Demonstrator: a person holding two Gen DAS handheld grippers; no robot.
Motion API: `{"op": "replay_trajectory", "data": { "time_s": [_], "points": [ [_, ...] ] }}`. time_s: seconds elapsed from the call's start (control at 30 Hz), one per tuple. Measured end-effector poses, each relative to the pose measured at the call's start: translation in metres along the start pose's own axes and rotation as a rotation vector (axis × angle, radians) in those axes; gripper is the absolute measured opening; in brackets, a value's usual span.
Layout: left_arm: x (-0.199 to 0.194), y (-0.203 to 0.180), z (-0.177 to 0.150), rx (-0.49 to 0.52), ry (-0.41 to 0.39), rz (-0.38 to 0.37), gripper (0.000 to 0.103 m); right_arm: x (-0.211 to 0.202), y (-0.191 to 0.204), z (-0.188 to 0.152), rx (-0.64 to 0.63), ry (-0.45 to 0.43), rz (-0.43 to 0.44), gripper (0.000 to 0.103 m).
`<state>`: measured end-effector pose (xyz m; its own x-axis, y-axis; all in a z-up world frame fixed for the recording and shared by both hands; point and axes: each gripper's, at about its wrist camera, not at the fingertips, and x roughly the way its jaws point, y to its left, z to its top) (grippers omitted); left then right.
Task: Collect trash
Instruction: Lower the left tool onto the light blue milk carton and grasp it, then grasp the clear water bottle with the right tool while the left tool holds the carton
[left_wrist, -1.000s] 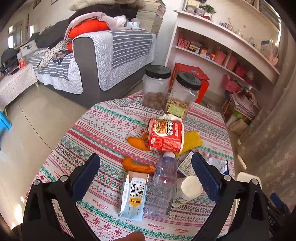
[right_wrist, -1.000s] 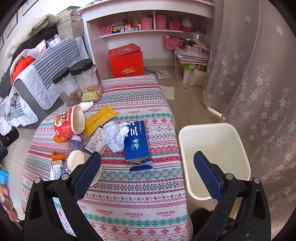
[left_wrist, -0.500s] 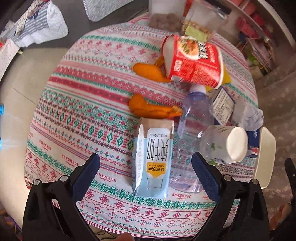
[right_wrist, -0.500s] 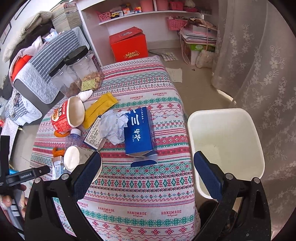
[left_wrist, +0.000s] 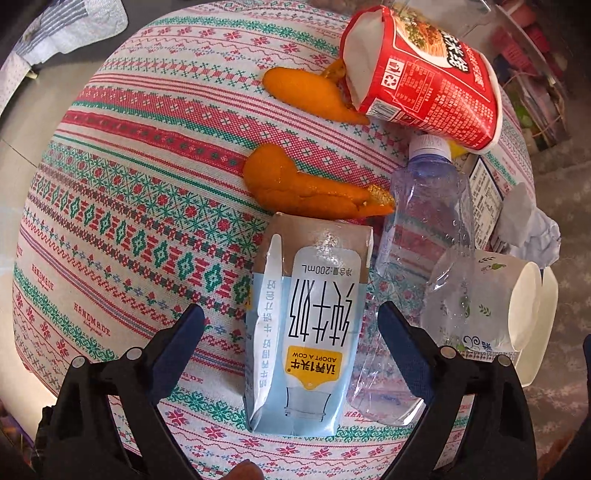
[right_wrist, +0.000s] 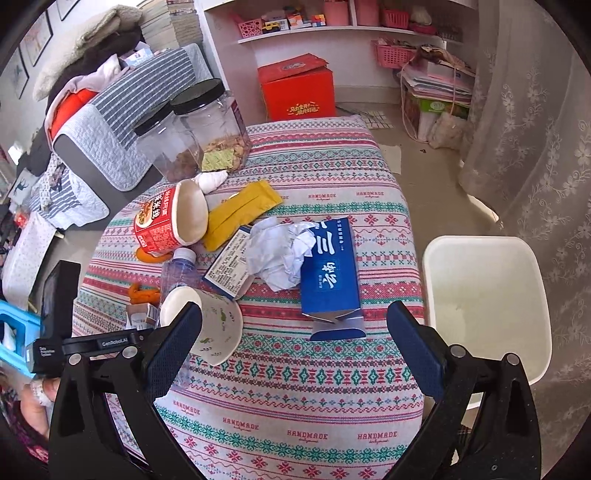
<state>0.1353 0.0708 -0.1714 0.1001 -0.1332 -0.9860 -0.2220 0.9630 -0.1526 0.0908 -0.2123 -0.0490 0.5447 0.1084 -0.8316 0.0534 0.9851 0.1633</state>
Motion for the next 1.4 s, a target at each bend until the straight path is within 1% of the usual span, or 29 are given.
{"op": "replay_trajectory", "data": {
  "time_s": [0.03,0.1,0.13,0.17,0.27,0.3,0.37,0.43,0.5,0.57,0.63,0.7,0.77,0.83,0.87,0.93,1.03,1.13,1.23,1.4],
  "points": [
    [0.002,0.002,0.000,-0.008,0.009,-0.002,0.082,0.001,0.003,0.000,-0.004,0.001,0.006,0.096],
    [0.005,0.005,-0.002,-0.014,0.025,-0.017,0.072,0.004,0.007,0.000,-0.010,0.005,0.022,0.096],
    [0.004,0.005,-0.004,-0.006,0.016,-0.009,0.069,0.005,0.009,0.000,-0.012,0.008,0.030,0.096],
    [0.003,0.003,-0.005,0.006,0.006,-0.007,0.058,0.007,0.011,0.000,-0.011,0.011,0.039,0.096],
    [-0.010,0.006,-0.011,0.020,-0.019,-0.041,0.058,0.009,0.015,0.001,0.002,0.020,0.070,0.096],
    [-0.017,0.007,-0.013,0.023,-0.037,-0.049,0.058,0.011,0.017,0.002,0.005,0.028,0.093,0.096],
    [-0.038,0.012,-0.015,0.028,-0.077,-0.079,0.058,0.012,0.023,0.004,0.010,0.034,0.128,0.096],
    [-0.064,0.021,-0.016,0.019,-0.130,-0.119,0.058,0.014,0.031,0.007,0.010,0.054,0.138,0.096],
    [-0.090,0.030,-0.017,0.006,-0.192,-0.150,0.058,0.018,0.048,0.014,-0.018,0.088,0.145,0.096],
    [-0.111,0.040,-0.015,-0.006,-0.246,-0.172,0.058,0.024,0.074,0.022,-0.094,0.125,0.132,0.096],
    [-0.128,0.046,-0.016,-0.024,-0.291,-0.190,0.058,0.032,0.099,0.029,-0.158,0.151,0.091,0.096],
    [-0.137,0.056,-0.014,-0.044,-0.326,-0.203,0.058,0.050,0.124,0.033,-0.222,0.232,0.065,0.095],
    [-0.146,0.064,-0.015,-0.059,-0.351,-0.205,0.058,0.070,0.140,0.035,-0.263,0.301,0.033,0.086],
    [-0.151,0.068,-0.012,-0.075,-0.364,-0.202,0.058,0.089,0.150,0.034,-0.276,0.355,0.003,0.085],
    [-0.151,0.069,-0.008,-0.081,-0.366,-0.204,0.058,0.098,0.153,0.032,-0.275,0.383,-0.003,0.081],
    [-0.155,0.075,-0.009,-0.093,-0.366,-0.212,0.058,0.113,0.158,0.030,-0.277,0.426,-0.026,0.078],
    [-0.157,0.080,-0.009,-0.104,-0.366,-0.219,0.058,0.127,0.161,0.027,-0.271,0.454,-0.048,0.078],
    [-0.156,0.079,-0.010,-0.104,-0.363,-0.220,0.058,0.140,0.161,0.024,-0.254,0.503,-0.046,0.078],
    [-0.153,0.081,-0.011,-0.108,-0.358,-0.217,0.058,0.151,0.163,0.020,-0.247,0.530,-0.045,0.077],
    [-0.151,0.081,-0.009,-0.114,-0.352,-0.219,0.058,0.166,0.161,0.009,-0.206,0.564,-0.028,0.059]
  ]
}}
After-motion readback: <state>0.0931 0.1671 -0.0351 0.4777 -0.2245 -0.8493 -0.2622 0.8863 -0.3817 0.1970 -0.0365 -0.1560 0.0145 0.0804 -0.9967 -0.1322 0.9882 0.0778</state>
